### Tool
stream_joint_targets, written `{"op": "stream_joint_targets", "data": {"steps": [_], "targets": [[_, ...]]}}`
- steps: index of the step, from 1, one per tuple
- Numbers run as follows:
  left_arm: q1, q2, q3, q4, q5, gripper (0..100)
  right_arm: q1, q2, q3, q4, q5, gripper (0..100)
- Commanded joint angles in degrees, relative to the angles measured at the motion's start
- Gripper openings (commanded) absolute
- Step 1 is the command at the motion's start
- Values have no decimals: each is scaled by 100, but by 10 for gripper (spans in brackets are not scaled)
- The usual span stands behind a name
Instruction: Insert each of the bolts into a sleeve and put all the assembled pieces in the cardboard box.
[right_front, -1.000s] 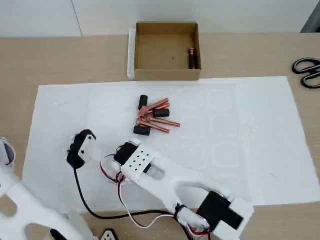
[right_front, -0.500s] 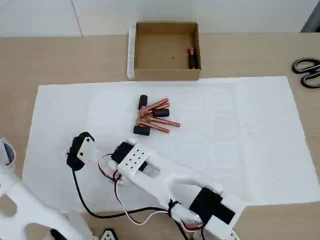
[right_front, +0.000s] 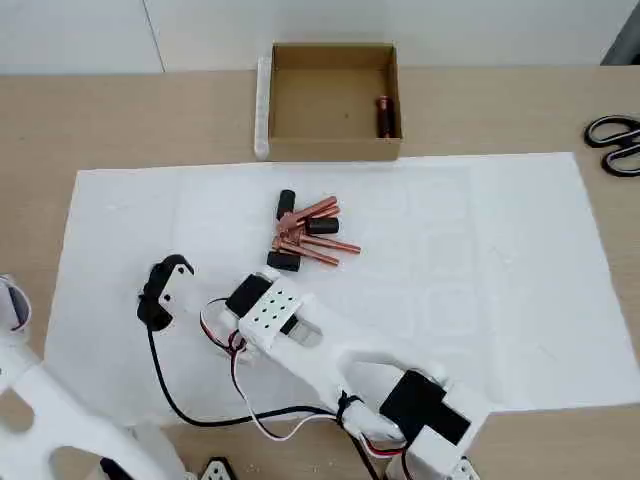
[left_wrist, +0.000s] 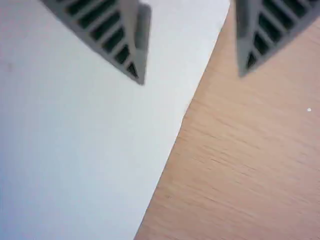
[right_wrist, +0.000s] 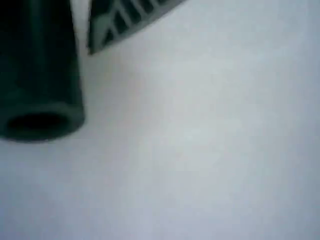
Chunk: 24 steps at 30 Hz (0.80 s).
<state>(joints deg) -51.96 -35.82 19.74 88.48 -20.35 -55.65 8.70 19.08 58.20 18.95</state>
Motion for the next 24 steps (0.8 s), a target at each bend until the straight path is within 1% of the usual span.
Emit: {"op": "stream_joint_targets", "data": {"steps": [1,6,10,12,19,24], "targets": [[18,-35,-268,18,26,116,119,-13,-132,136,53,139],[18,-35,-268,18,18,116,198,-13,-123,145,53,136],[18,-35,-268,18,18,116,198,-13,-123,145,53,58],[18,-35,-268,9,18,116,198,-13,-123,145,53,36],[18,-35,-268,0,9,116,207,-22,-141,163,26,32],[26,-35,-268,0,9,116,567,-259,-738,848,-211,32]]}}
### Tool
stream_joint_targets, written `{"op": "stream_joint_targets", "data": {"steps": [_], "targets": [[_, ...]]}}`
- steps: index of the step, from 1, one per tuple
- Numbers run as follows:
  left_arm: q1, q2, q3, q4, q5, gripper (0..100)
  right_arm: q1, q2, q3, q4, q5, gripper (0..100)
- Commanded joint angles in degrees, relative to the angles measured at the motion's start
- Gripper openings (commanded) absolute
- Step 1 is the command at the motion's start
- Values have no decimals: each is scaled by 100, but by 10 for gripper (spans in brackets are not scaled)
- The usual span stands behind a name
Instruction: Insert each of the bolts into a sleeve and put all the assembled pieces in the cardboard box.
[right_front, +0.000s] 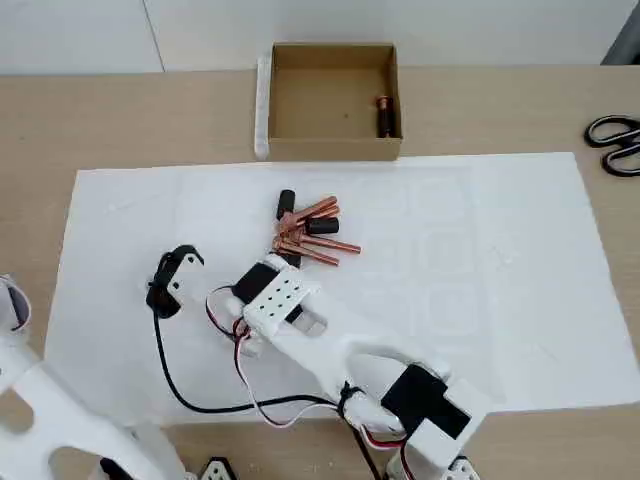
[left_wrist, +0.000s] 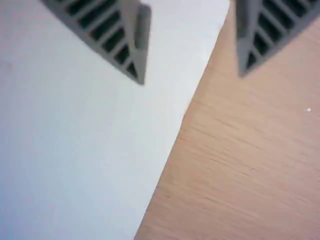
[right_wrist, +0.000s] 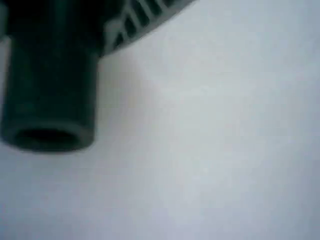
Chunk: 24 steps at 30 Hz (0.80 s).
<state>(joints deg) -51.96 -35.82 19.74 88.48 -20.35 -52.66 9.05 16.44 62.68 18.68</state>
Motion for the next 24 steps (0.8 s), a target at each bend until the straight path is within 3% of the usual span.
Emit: {"op": "stream_joint_targets", "data": {"steps": [1,6,11,18,24], "targets": [[35,-35,-268,0,9,116,391,-409,-624,514,-255,32],[88,-35,-268,-9,9,116,971,-1121,-1116,1007,-554,31],[659,-35,-242,26,149,116,1710,-1824,-1275,1543,-976,31],[2286,0,-233,-26,1108,116,3468,-2334,-1178,2062,-1433,5],[3842,-26,-4,-176,1749,116,3820,-2325,-686,2264,-1415,5]]}}
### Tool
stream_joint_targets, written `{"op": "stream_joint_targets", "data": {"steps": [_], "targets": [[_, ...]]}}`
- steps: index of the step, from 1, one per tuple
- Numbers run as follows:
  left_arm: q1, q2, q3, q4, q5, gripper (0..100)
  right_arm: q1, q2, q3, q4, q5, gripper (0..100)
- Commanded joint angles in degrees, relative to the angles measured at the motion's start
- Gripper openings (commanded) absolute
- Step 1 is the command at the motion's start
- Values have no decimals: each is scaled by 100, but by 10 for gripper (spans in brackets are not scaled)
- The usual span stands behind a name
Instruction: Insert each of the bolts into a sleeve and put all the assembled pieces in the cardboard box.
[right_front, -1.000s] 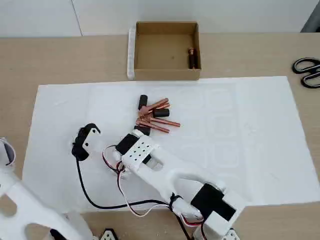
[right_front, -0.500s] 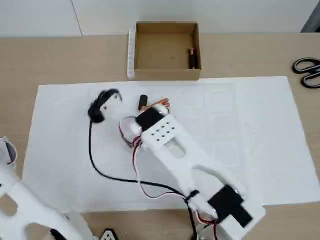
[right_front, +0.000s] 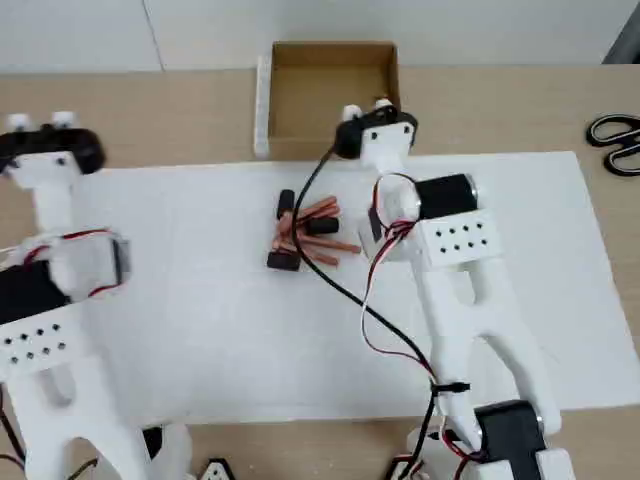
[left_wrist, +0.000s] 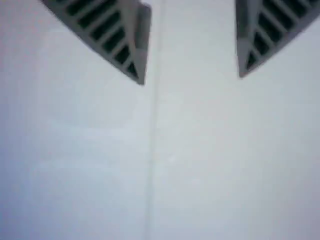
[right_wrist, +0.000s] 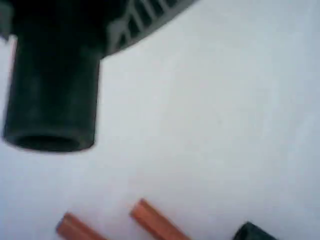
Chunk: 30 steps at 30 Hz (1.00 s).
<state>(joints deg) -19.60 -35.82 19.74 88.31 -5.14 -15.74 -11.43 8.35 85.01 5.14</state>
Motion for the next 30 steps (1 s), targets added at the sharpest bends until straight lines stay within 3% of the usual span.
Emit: {"op": "stream_joint_targets", "data": {"steps": [1,13,30], "targets": [[756,-18,31,-202,264,116,127,-277,246,-31,-62,5],[1160,-9,268,-624,211,116,154,-268,1873,-1701,141,9],[1143,-26,409,-677,202,116,154,1024,1591,-2009,299,163]]}}
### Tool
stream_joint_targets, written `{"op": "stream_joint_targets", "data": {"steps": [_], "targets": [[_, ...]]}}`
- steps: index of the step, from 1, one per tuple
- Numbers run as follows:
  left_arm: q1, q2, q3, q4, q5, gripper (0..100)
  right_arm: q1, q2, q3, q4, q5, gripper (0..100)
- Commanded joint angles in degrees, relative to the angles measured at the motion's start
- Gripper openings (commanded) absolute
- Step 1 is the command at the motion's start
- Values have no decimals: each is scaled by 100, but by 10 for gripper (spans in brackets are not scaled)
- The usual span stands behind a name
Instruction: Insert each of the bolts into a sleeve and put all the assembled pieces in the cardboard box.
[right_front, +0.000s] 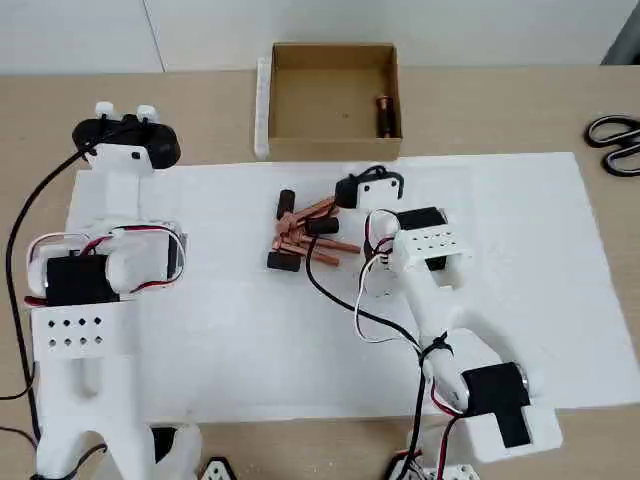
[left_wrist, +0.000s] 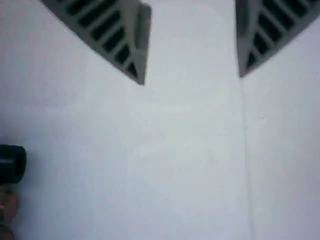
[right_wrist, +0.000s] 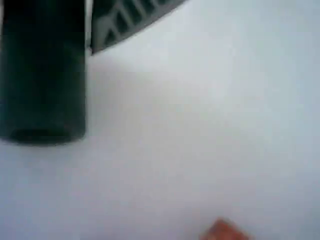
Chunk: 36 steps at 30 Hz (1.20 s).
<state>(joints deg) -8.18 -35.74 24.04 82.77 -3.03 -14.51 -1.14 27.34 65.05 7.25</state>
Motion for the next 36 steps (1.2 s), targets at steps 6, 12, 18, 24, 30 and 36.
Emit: {"op": "stream_joint_targets", "data": {"steps": [6,12,18,24,30,36], "targets": [[0,-35,-22,-123,-9,116,22,-4,-387,40,220,164],[0,-35,-22,-141,-9,116,-4,40,-923,189,229,164],[0,-35,-22,-141,-9,116,-171,57,-976,180,316,162],[0,-35,-22,-141,-9,116,-189,110,-958,180,299,162],[0,-35,-31,-141,-9,116,-189,602,-985,163,308,162],[0,-35,-31,-141,-9,116,-198,708,-985,145,334,161]]}}
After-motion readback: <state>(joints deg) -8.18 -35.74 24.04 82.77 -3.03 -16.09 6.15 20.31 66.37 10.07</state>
